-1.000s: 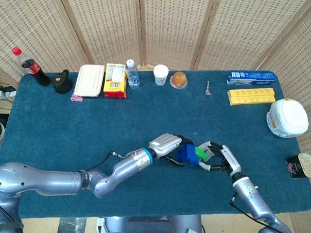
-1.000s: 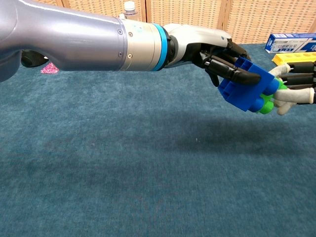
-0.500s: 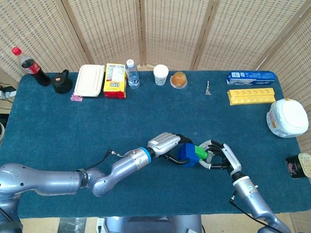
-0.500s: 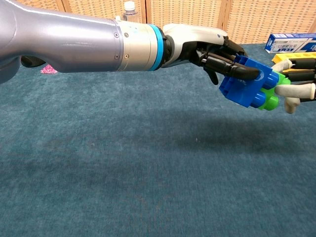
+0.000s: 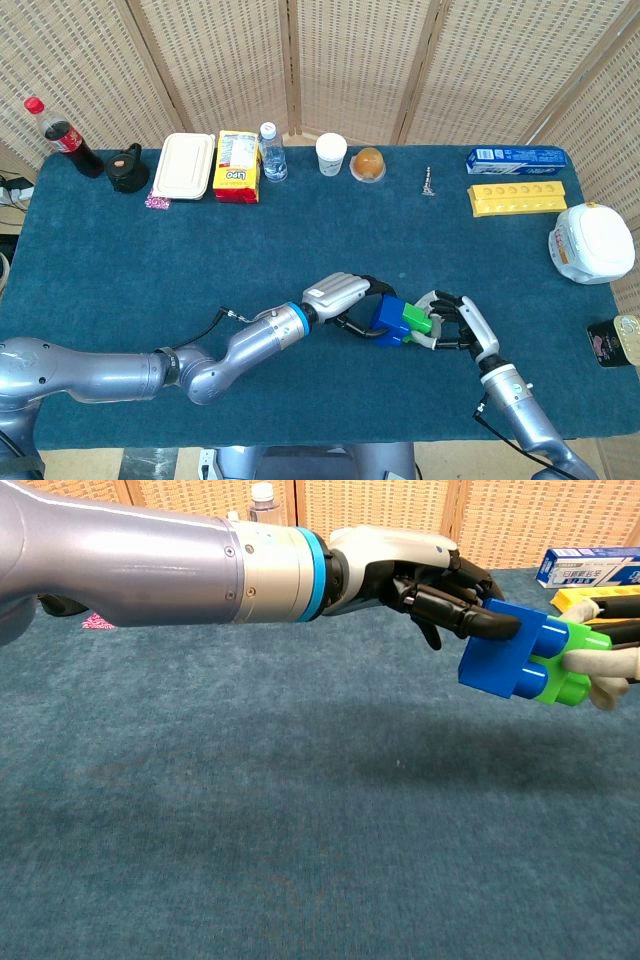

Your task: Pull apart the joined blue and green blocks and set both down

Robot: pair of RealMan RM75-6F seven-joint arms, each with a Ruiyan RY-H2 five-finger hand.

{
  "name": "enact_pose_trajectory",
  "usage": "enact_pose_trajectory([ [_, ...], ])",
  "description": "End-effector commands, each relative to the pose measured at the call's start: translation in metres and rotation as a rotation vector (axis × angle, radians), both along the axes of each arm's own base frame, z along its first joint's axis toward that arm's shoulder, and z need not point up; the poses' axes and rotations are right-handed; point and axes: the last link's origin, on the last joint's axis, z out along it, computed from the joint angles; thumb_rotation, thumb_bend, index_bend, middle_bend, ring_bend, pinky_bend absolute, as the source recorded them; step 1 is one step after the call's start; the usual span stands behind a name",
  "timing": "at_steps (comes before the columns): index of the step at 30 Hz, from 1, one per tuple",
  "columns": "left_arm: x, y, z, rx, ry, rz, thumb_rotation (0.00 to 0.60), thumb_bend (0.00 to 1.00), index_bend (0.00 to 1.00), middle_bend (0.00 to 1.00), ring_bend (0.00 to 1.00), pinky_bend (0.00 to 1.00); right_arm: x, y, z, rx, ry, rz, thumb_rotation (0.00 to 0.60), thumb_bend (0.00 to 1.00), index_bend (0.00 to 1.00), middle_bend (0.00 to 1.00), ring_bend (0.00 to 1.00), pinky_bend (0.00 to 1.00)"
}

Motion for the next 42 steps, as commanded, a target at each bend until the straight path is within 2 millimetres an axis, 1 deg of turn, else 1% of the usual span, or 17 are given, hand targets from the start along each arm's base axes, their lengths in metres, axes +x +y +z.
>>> enact_pose_trajectory([
  [1, -0.001, 0.000, 0.001, 0.000, -0.001, 0.001, 0.328, 0.43, 0.41, 0.34, 0.23, 0.27, -0.001, 0.000, 0.000, 0.000, 0.003, -0.001, 0.600, 0.27, 0.58, 0.66, 0.76, 0.66],
  [8, -0.002, 0.000, 0.002, -0.004, 0.001, 0.001, 0.335, 0.43, 0.41, 0.34, 0.23, 0.26, -0.001, 0.001, 0.000, -0.003, 0.010, -0.003, 0.600, 0.27, 0.59, 0.66, 0.76, 0.66],
  [19, -0.008, 0.001, 0.007, -0.013, 0.024, -0.002, 0.327, 0.43, 0.41, 0.34, 0.23, 0.26, -0.008, 0.003, 0.005, -0.016, 0.040, -0.010, 0.600, 0.27, 0.59, 0.67, 0.77, 0.66],
  [26, -0.013, 0.003, 0.016, -0.002, 0.036, -0.001, 0.332, 0.43, 0.41, 0.34, 0.23, 0.26, -0.015, 0.005, 0.009, -0.020, 0.070, -0.015, 0.600, 0.27, 0.59, 0.67, 0.77, 0.66],
  [31, -0.020, 0.004, 0.027, 0.025, 0.046, -0.002, 0.330, 0.43, 0.41, 0.34, 0.23, 0.26, -0.025, 0.007, 0.012, -0.018, 0.136, -0.018, 0.600, 0.27, 0.59, 0.67, 0.76, 0.65],
  [38, -0.033, 0.005, 0.043, 0.084, 0.072, -0.007, 0.325, 0.43, 0.41, 0.34, 0.23, 0.27, -0.035, 0.007, 0.006, -0.018, 0.295, 0.019, 0.600, 0.27, 0.59, 0.66, 0.71, 0.60],
  [41, -0.041, 0.003, 0.049, 0.109, 0.089, -0.009, 0.327, 0.43, 0.41, 0.34, 0.23, 0.26, -0.037, 0.007, -0.001, -0.011, 0.369, 0.046, 0.600, 0.27, 0.58, 0.64, 0.66, 0.55],
  [42, -0.043, 0.003, 0.050, 0.115, 0.094, -0.009, 0.327, 0.43, 0.41, 0.34, 0.23, 0.26, -0.037, 0.007, -0.003, -0.010, 0.391, 0.054, 0.600, 0.27, 0.56, 0.62, 0.62, 0.52],
])
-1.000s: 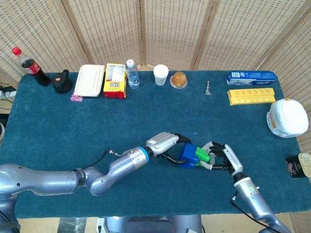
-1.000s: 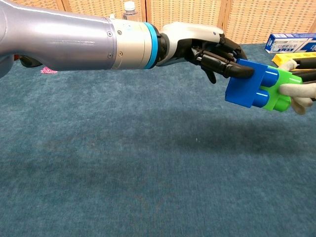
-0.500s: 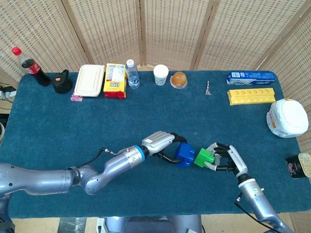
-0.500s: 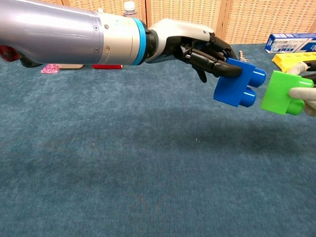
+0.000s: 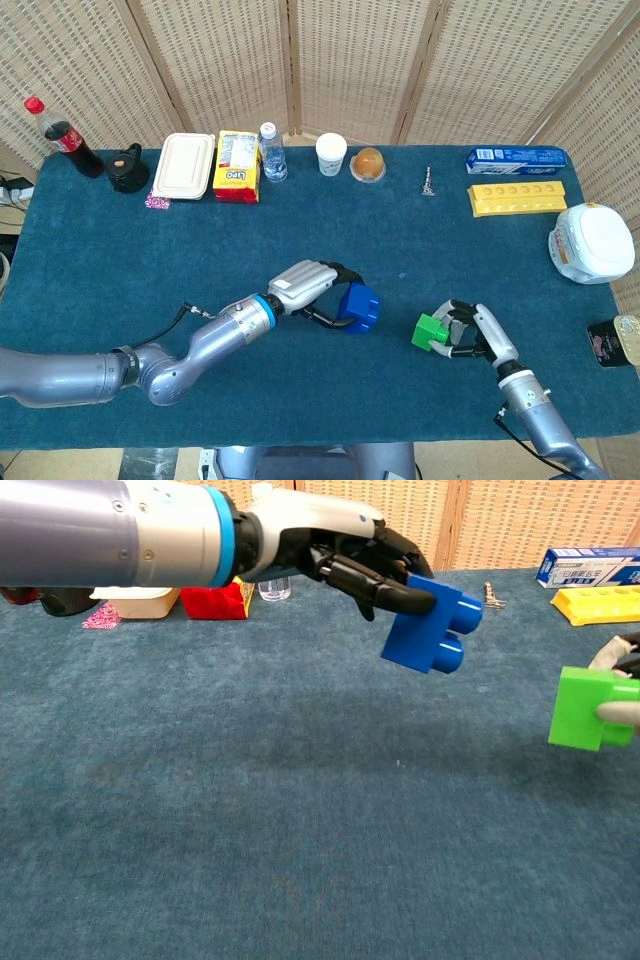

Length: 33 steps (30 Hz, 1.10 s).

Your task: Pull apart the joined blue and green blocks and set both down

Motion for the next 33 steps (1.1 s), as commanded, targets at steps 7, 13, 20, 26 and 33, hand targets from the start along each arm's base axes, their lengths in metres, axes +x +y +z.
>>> enact_pose_trajectory([
  [7, -0.028, -0.008, 0.012, 0.090, 0.073, -0.013, 0.330, 0.43, 0.41, 0.34, 0.23, 0.26, -0.007, 0.001, -0.029, 0.058, 0.227, 0.062, 0.600, 0.27, 0.41, 0.42, 0.37, 0.33],
  [13, -0.044, -0.013, 0.016, 0.166, 0.133, -0.040, 0.323, 0.43, 0.41, 0.34, 0.23, 0.26, -0.004, -0.001, -0.034, 0.054, 0.246, 0.071, 0.600, 0.27, 0.27, 0.31, 0.30, 0.28],
  [20, -0.057, -0.018, 0.004, 0.206, 0.195, -0.059, 0.327, 0.43, 0.41, 0.34, 0.23, 0.26, 0.004, 0.002, -0.009, -0.056, 0.270, 0.104, 0.600, 0.27, 0.26, 0.30, 0.29, 0.27],
  [26, -0.063, -0.021, -0.006, 0.212, 0.235, -0.069, 0.327, 0.42, 0.41, 0.34, 0.23, 0.25, 0.007, 0.008, 0.005, -0.093, 0.289, 0.119, 0.600, 0.27, 0.26, 0.30, 0.29, 0.27],
  [33, -0.073, -0.022, -0.029, 0.212, 0.385, -0.114, 0.325, 0.39, 0.30, 0.30, 0.15, 0.15, 0.006, 0.011, 0.015, -0.119, 0.286, 0.110, 0.600, 0.27, 0.26, 0.30, 0.29, 0.27],
])
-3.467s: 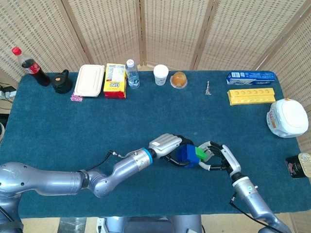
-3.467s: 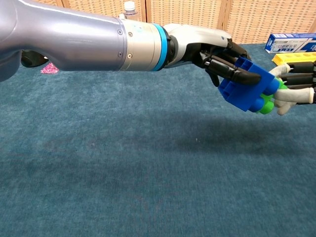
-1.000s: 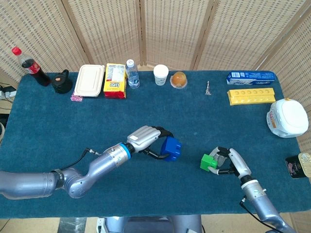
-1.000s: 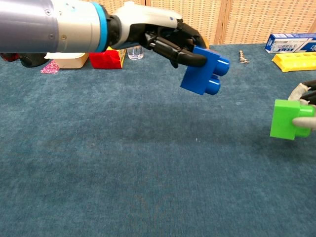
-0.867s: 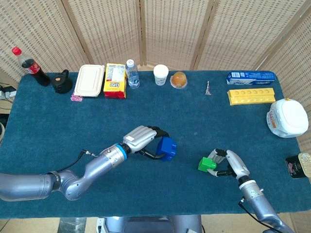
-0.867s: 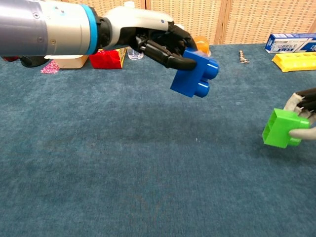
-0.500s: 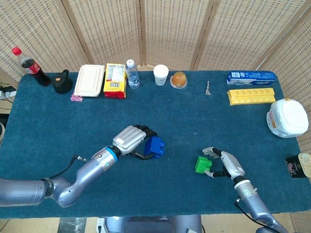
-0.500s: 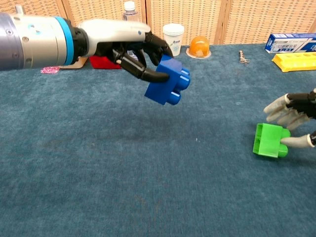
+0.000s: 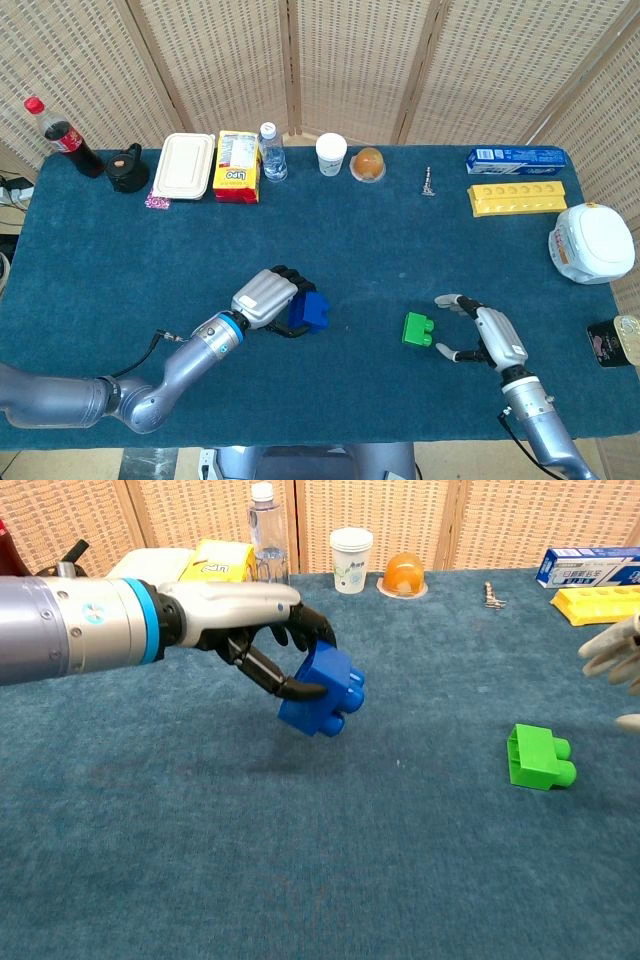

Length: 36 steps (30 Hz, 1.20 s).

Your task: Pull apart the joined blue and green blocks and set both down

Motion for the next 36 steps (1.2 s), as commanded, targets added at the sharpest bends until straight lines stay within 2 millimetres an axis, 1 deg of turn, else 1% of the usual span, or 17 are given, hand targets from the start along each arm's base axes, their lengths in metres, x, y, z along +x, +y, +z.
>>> enact_pose_trajectory([
  [1, -0.006, -0.001, -0.015, -0.003, 0.111, -0.010, 0.325, 0.37, 0.23, 0.26, 0.11, 0.13, 0.000, 0.002, 0.002, -0.001, -0.011, -0.006, 0.600, 0.27, 0.26, 0.30, 0.29, 0.27],
  [3, -0.005, -0.002, -0.020, -0.004, 0.148, -0.011, 0.326, 0.34, 0.14, 0.20, 0.07, 0.11, 0.001, 0.004, 0.002, 0.008, -0.040, -0.013, 0.600, 0.27, 0.26, 0.30, 0.29, 0.27],
  [5, -0.003, -0.003, -0.023, 0.000, 0.161, -0.011, 0.325, 0.29, 0.09, 0.15, 0.02, 0.10, -0.001, 0.004, 0.002, 0.011, -0.043, -0.014, 0.600, 0.27, 0.26, 0.30, 0.29, 0.28],
  [7, -0.002, -0.003, -0.027, 0.013, 0.178, -0.018, 0.320, 0.26, 0.06, 0.12, 0.00, 0.10, -0.002, 0.005, 0.002, 0.011, -0.042, -0.013, 0.600, 0.27, 0.26, 0.30, 0.29, 0.28],
  [10, 0.001, -0.004, -0.030, 0.038, 0.180, -0.034, 0.317, 0.26, 0.06, 0.11, 0.00, 0.10, -0.002, 0.006, 0.004, 0.008, -0.048, -0.014, 0.600, 0.27, 0.26, 0.30, 0.29, 0.28],
  [14, 0.004, -0.004, -0.025, 0.067, 0.147, -0.023, 0.318, 0.26, 0.06, 0.11, 0.00, 0.10, -0.003, 0.006, 0.007, -0.003, -0.052, -0.011, 0.600, 0.27, 0.26, 0.31, 0.29, 0.28],
  [19, 0.001, -0.003, -0.005, 0.146, 0.083, 0.000, 0.324, 0.25, 0.06, 0.11, 0.00, 0.10, -0.004, 0.005, 0.011, -0.017, -0.041, -0.001, 0.600, 0.27, 0.26, 0.32, 0.30, 0.28],
  [21, -0.003, -0.005, 0.007, 0.187, 0.050, 0.021, 0.322, 0.25, 0.06, 0.11, 0.00, 0.10, -0.006, 0.004, 0.013, -0.028, -0.021, 0.004, 0.600, 0.27, 0.26, 0.33, 0.32, 0.29],
  [22, -0.010, -0.006, 0.019, 0.227, 0.024, 0.052, 0.321, 0.25, 0.06, 0.11, 0.00, 0.10, -0.009, 0.004, 0.016, -0.049, 0.012, 0.005, 0.600, 0.27, 0.26, 0.33, 0.34, 0.29],
  [24, -0.020, -0.014, 0.032, 0.259, -0.005, 0.076, 0.323, 0.25, 0.06, 0.11, 0.00, 0.10, -0.011, 0.006, 0.018, -0.078, 0.048, 0.003, 0.600, 0.27, 0.27, 0.35, 0.38, 0.31],
  [26, -0.025, -0.019, 0.039, 0.275, -0.020, 0.089, 0.325, 0.25, 0.06, 0.11, 0.00, 0.10, -0.011, 0.007, 0.020, -0.098, 0.072, 0.006, 0.600, 0.27, 0.28, 0.36, 0.40, 0.33],
  [27, -0.031, -0.023, 0.046, 0.294, -0.035, 0.106, 0.322, 0.25, 0.06, 0.11, 0.00, 0.10, -0.012, 0.009, 0.022, -0.114, 0.094, 0.008, 0.600, 0.27, 0.29, 0.37, 0.41, 0.33],
  [32, -0.053, -0.043, 0.067, 0.355, -0.060, 0.138, 0.325, 0.25, 0.06, 0.11, 0.00, 0.10, -0.016, 0.015, 0.028, -0.152, 0.176, 0.013, 0.600, 0.27, 0.32, 0.38, 0.41, 0.33],
  [33, -0.059, -0.049, 0.073, 0.374, -0.068, 0.150, 0.325, 0.25, 0.06, 0.11, 0.00, 0.10, -0.018, 0.017, 0.030, -0.162, 0.208, 0.015, 0.600, 0.27, 0.33, 0.38, 0.42, 0.33],
  [35, -0.070, -0.059, 0.080, 0.403, -0.074, 0.165, 0.325, 0.25, 0.06, 0.11, 0.00, 0.10, -0.020, 0.020, 0.031, -0.175, 0.248, 0.016, 0.600, 0.27, 0.33, 0.39, 0.42, 0.34],
  [36, -0.072, -0.061, 0.081, 0.407, -0.074, 0.168, 0.324, 0.25, 0.06, 0.11, 0.00, 0.10, -0.021, 0.021, 0.031, -0.176, 0.253, 0.016, 0.600, 0.27, 0.34, 0.39, 0.42, 0.34],
])
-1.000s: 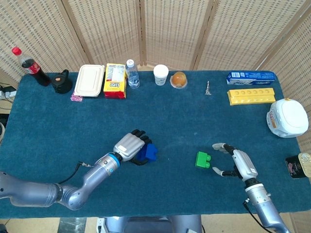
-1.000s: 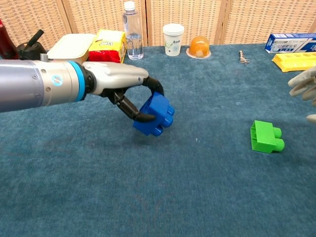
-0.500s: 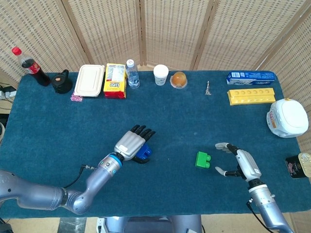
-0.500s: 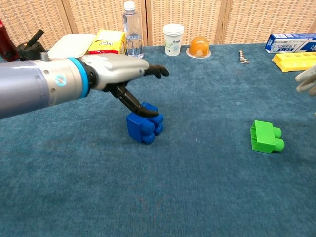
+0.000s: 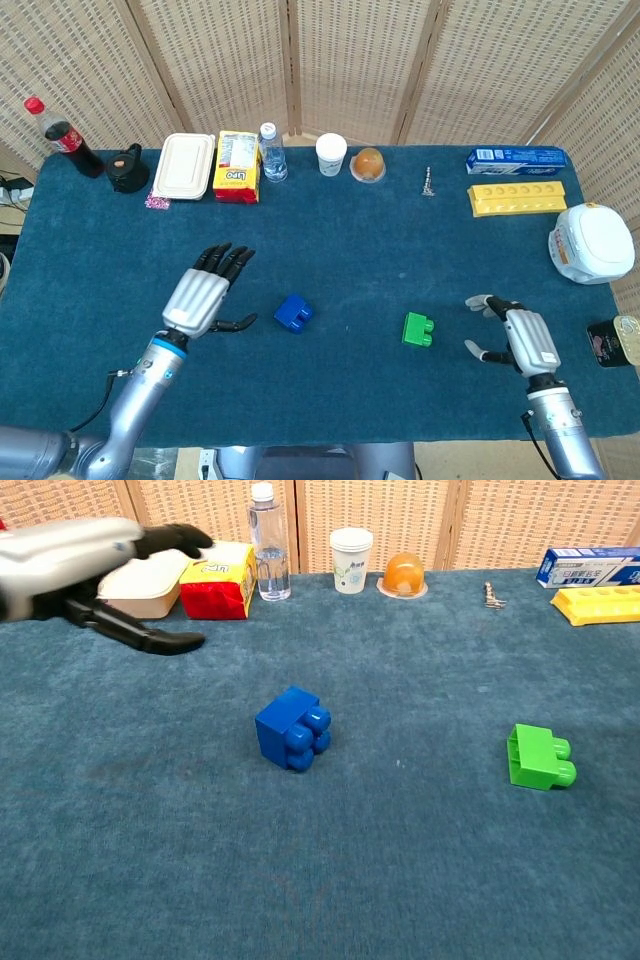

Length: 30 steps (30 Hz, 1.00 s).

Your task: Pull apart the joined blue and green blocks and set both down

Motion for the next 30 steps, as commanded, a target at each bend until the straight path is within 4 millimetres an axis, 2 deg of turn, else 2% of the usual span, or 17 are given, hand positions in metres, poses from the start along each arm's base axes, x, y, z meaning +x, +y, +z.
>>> enact_pose_trajectory([
  [1, -0.018, -0.017, 0.012, 0.033, -0.011, 0.030, 0.323, 0.25, 0.06, 0.11, 0.00, 0.10, -0.005, 0.006, 0.003, -0.022, 0.053, -0.007, 0.600, 0.27, 0.34, 0.40, 0.42, 0.34],
  [4, -0.047, -0.043, 0.028, 0.088, -0.026, 0.110, 0.324, 0.25, 0.06, 0.11, 0.00, 0.10, -0.010, 0.015, 0.006, -0.030, 0.117, -0.007, 0.600, 0.27, 0.35, 0.40, 0.43, 0.34],
  [13, -0.094, -0.091, 0.054, 0.204, -0.050, 0.216, 0.324, 0.25, 0.07, 0.11, 0.00, 0.10, -0.008, 0.030, 0.008, -0.034, 0.164, -0.015, 0.600, 0.27, 0.36, 0.41, 0.43, 0.34],
  [22, -0.128, -0.121, 0.072, 0.305, -0.052, 0.331, 0.322, 0.25, 0.08, 0.11, 0.00, 0.10, -0.010, 0.044, 0.012, -0.052, 0.209, -0.060, 0.600, 0.27, 0.37, 0.41, 0.43, 0.34],
  [30, -0.143, -0.140, 0.078, 0.344, -0.061, 0.391, 0.332, 0.25, 0.08, 0.11, 0.00, 0.10, -0.014, 0.052, 0.020, -0.082, 0.277, -0.096, 0.600, 0.27, 0.37, 0.42, 0.42, 0.34],
])
